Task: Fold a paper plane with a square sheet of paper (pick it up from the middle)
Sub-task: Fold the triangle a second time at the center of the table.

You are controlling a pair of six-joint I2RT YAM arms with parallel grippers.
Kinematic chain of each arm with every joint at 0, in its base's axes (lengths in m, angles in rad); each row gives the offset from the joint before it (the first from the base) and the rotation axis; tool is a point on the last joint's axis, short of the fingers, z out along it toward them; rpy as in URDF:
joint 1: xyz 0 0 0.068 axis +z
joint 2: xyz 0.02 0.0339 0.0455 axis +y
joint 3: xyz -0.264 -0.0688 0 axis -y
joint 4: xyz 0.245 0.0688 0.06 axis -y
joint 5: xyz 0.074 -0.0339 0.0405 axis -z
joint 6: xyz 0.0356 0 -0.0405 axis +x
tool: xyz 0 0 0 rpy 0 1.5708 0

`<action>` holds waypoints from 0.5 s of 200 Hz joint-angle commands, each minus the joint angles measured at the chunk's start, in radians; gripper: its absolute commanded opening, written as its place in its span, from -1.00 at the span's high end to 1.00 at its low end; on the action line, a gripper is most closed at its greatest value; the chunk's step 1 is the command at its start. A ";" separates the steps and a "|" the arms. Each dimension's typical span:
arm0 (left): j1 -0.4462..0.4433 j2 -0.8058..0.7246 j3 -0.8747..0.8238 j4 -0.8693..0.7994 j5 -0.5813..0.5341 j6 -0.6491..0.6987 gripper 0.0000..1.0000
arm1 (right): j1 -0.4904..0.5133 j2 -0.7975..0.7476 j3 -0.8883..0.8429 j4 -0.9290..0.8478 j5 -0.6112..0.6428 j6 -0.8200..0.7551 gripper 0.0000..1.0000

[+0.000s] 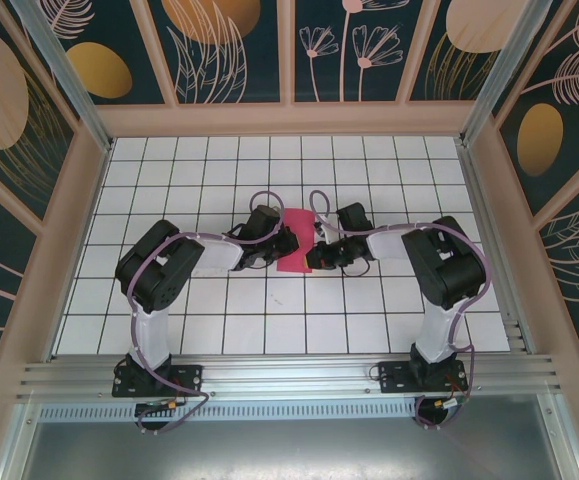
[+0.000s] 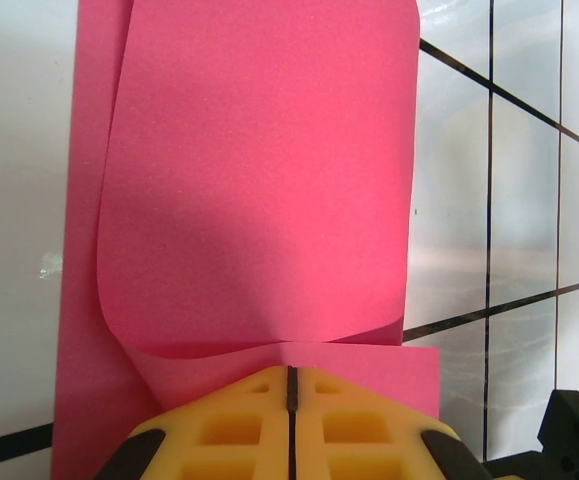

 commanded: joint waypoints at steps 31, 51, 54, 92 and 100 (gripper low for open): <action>-0.007 0.047 -0.002 -0.075 -0.026 0.020 0.82 | -0.013 0.021 0.020 -0.084 0.043 -0.046 0.88; -0.006 0.046 -0.001 -0.074 -0.024 0.022 0.82 | -0.013 -0.019 0.032 -0.108 0.018 -0.042 0.85; -0.005 0.046 -0.001 -0.074 -0.024 0.022 0.82 | -0.012 -0.027 0.033 -0.109 0.014 -0.038 0.85; -0.007 0.047 -0.003 -0.072 -0.023 0.021 0.82 | -0.001 -0.089 0.040 -0.108 -0.063 -0.009 0.84; -0.006 0.046 -0.003 -0.071 -0.022 0.020 0.82 | 0.007 -0.081 0.048 -0.113 -0.068 -0.008 0.85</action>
